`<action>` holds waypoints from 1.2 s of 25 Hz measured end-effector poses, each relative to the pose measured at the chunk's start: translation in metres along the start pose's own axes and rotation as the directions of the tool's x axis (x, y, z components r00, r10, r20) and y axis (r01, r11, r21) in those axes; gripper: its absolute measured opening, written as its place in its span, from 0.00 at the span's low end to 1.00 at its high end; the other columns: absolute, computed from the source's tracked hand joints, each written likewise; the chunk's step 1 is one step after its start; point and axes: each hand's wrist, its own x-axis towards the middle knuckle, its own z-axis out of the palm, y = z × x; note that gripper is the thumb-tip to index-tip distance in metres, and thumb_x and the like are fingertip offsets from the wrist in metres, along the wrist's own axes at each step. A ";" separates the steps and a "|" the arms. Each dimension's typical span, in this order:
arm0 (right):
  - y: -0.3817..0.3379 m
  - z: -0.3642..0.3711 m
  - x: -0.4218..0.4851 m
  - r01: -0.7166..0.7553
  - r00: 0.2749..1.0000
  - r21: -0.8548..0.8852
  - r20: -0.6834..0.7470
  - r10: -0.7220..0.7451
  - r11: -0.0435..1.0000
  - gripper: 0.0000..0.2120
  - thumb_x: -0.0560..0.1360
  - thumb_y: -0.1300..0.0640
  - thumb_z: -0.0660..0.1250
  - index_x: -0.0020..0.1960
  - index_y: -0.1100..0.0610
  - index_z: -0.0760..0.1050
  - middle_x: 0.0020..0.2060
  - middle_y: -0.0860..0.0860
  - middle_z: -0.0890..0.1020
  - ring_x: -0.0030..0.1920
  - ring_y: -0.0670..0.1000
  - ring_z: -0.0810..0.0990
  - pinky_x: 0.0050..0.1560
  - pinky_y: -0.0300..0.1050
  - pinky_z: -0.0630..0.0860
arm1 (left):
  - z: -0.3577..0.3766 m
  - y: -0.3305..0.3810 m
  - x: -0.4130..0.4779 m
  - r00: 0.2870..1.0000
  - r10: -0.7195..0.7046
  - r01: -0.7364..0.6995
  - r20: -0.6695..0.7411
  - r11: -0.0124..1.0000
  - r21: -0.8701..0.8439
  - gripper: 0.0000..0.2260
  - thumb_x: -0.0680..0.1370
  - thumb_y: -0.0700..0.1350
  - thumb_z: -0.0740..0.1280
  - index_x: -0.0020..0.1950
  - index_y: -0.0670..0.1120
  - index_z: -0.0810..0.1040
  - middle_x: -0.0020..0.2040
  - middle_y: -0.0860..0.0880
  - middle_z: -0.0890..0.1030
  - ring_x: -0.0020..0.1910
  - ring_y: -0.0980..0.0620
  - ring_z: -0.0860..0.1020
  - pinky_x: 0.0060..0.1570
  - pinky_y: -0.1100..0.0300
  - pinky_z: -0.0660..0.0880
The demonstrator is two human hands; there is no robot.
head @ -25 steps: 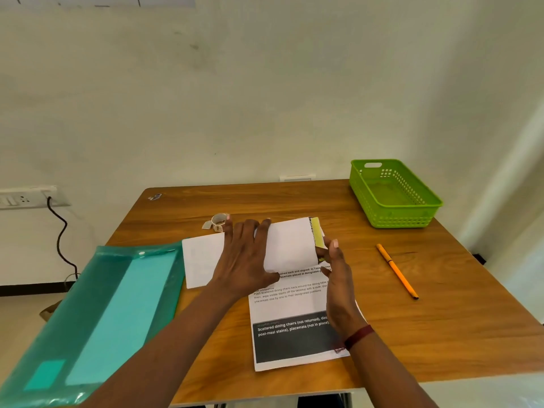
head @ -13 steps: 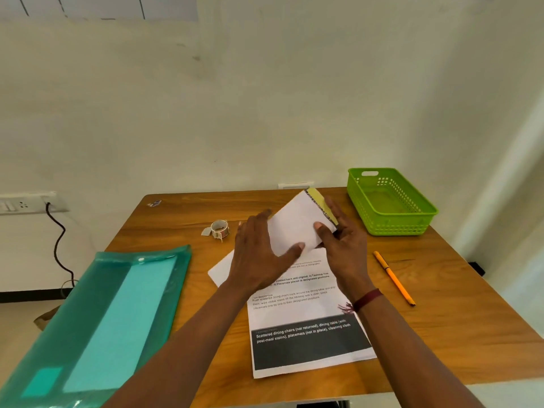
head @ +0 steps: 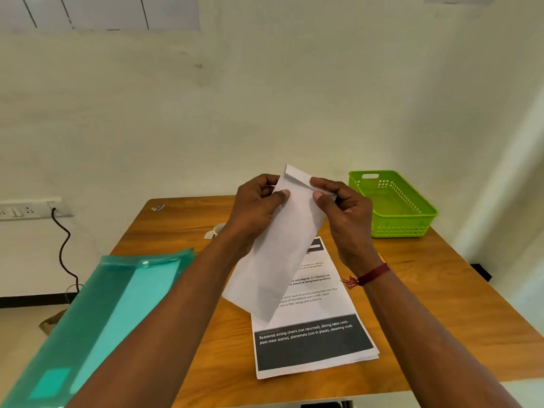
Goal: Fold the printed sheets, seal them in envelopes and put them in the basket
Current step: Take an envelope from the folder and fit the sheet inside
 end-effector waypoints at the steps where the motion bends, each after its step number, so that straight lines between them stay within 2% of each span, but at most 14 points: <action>1: -0.002 0.001 -0.001 -0.014 1.000 0.020 -0.018 0.014 1.000 0.08 0.74 0.65 0.70 0.51 0.57 0.83 0.49 0.52 0.85 0.50 0.47 0.82 0.51 0.40 0.77 | 0.001 0.002 -0.002 1.000 -0.009 0.009 -0.004 1.000 -0.011 0.08 0.77 0.36 0.68 0.54 0.44 0.81 0.47 0.48 0.85 0.42 0.53 0.82 0.44 0.59 0.79; 5: -0.009 0.006 0.000 -0.005 0.996 -0.006 -0.091 0.004 1.000 0.06 0.71 0.62 0.75 0.47 0.55 0.84 0.45 0.49 0.86 0.48 0.48 0.84 0.52 0.47 0.80 | 0.007 0.010 -0.010 0.999 -0.032 0.031 -0.007 0.992 -0.126 0.06 0.77 0.40 0.69 0.51 0.41 0.83 0.49 0.42 0.84 0.44 0.49 0.81 0.47 0.53 0.79; 7: -0.013 0.008 0.002 0.020 0.997 -0.017 -0.081 -0.021 1.000 0.08 0.70 0.63 0.76 0.48 0.55 0.83 0.45 0.49 0.86 0.47 0.48 0.83 0.51 0.46 0.80 | 0.010 0.011 -0.010 0.997 0.032 -0.037 -0.064 0.997 -0.074 0.06 0.77 0.45 0.71 0.48 0.43 0.83 0.46 0.44 0.85 0.43 0.50 0.82 0.47 0.54 0.80; 9: -0.016 0.009 0.003 0.028 0.997 0.016 -0.077 -0.026 0.999 0.08 0.72 0.65 0.74 0.50 0.56 0.82 0.43 0.48 0.85 0.45 0.47 0.82 0.48 0.43 0.79 | 0.011 0.010 -0.010 0.986 0.117 -0.116 -0.114 0.993 0.019 0.05 0.76 0.47 0.72 0.46 0.46 0.84 0.42 0.49 0.85 0.42 0.53 0.82 0.43 0.59 0.81; 11: -0.016 0.007 0.004 0.015 0.997 0.056 -0.079 -0.011 0.998 0.09 0.76 0.66 0.69 0.53 0.56 0.81 0.36 0.49 0.84 0.39 0.46 0.79 0.46 0.42 0.76 | 0.010 0.009 -0.010 0.979 0.156 -0.155 -0.130 0.988 0.011 0.03 0.77 0.46 0.72 0.44 0.47 0.83 0.39 0.52 0.84 0.38 0.57 0.80 0.40 0.62 0.78; 12: -0.016 0.006 0.003 0.005 0.998 0.060 -0.060 -0.001 0.998 0.10 0.77 0.66 0.66 0.56 0.55 0.79 0.35 0.51 0.83 0.38 0.47 0.78 0.45 0.44 0.76 | 0.010 0.008 -0.011 0.978 0.158 -0.162 -0.139 0.987 -0.018 0.04 0.77 0.45 0.72 0.43 0.47 0.83 0.38 0.53 0.83 0.37 0.57 0.79 0.39 0.63 0.77; 16: -0.017 0.002 -0.002 -0.068 0.992 0.092 0.113 0.058 0.993 0.17 0.81 0.67 0.60 0.64 0.50 0.69 0.44 0.53 0.86 0.45 0.53 0.82 0.50 0.56 0.78 | 0.009 0.001 -0.014 0.970 0.137 -0.162 -0.202 0.980 -0.113 0.04 0.77 0.44 0.71 0.44 0.45 0.83 0.36 0.54 0.83 0.35 0.60 0.78 0.38 0.66 0.76; 19: -0.016 -0.002 -0.006 -0.123 0.982 0.116 0.156 0.104 0.986 0.22 0.79 0.71 0.60 0.69 0.53 0.65 0.47 0.53 0.86 0.49 0.53 0.84 0.51 0.54 0.81 | 0.008 -0.005 -0.015 0.971 0.125 -0.152 -0.206 0.981 -0.122 0.04 0.77 0.44 0.71 0.45 0.44 0.83 0.38 0.53 0.83 0.36 0.60 0.78 0.38 0.65 0.77; 21: -0.012 -0.004 -0.010 -0.163 0.978 0.148 0.156 0.139 0.975 0.24 0.78 0.71 0.62 0.70 0.55 0.64 0.46 0.53 0.86 0.49 0.53 0.84 0.49 0.52 0.81 | 0.008 -0.009 -0.015 0.970 0.117 -0.148 -0.214 0.980 -0.134 0.04 0.77 0.44 0.71 0.44 0.45 0.83 0.38 0.52 0.83 0.36 0.58 0.78 0.39 0.64 0.77; 23: -0.003 -0.007 -0.016 -0.236 0.961 0.157 0.181 0.207 0.959 0.24 0.77 0.70 0.65 0.70 0.56 0.65 0.49 0.55 0.86 0.51 0.54 0.84 0.50 0.53 0.82 | 0.008 -0.011 -0.013 0.965 0.119 -0.161 -0.235 0.972 -0.169 0.04 0.77 0.43 0.71 0.43 0.45 0.82 0.38 0.51 0.83 0.38 0.56 0.78 0.41 0.60 0.78; 27: 0.019 -0.020 -0.034 -0.329 0.879 -0.129 0.321 0.353 0.935 0.17 0.75 0.64 0.71 0.63 0.58 0.75 0.52 0.51 0.85 0.53 0.55 0.84 0.51 0.51 0.82 | 0.003 -0.016 -0.007 0.956 0.115 -0.205 -0.271 0.921 -0.332 0.02 0.78 0.39 0.69 0.47 0.45 0.80 0.43 0.49 0.82 0.45 0.51 0.78 0.49 0.54 0.77; 30: 0.031 -0.031 -0.038 -0.288 0.888 -0.264 0.286 0.360 0.920 0.11 0.76 0.62 0.70 0.58 0.58 0.80 0.49 0.51 0.86 0.49 0.55 0.85 0.50 0.56 0.82 | -0.009 -0.022 -0.003 0.982 0.077 -0.149 -0.172 0.874 -0.462 0.03 0.78 0.37 0.67 0.48 0.44 0.79 0.45 0.49 0.82 0.49 0.50 0.78 0.52 0.52 0.76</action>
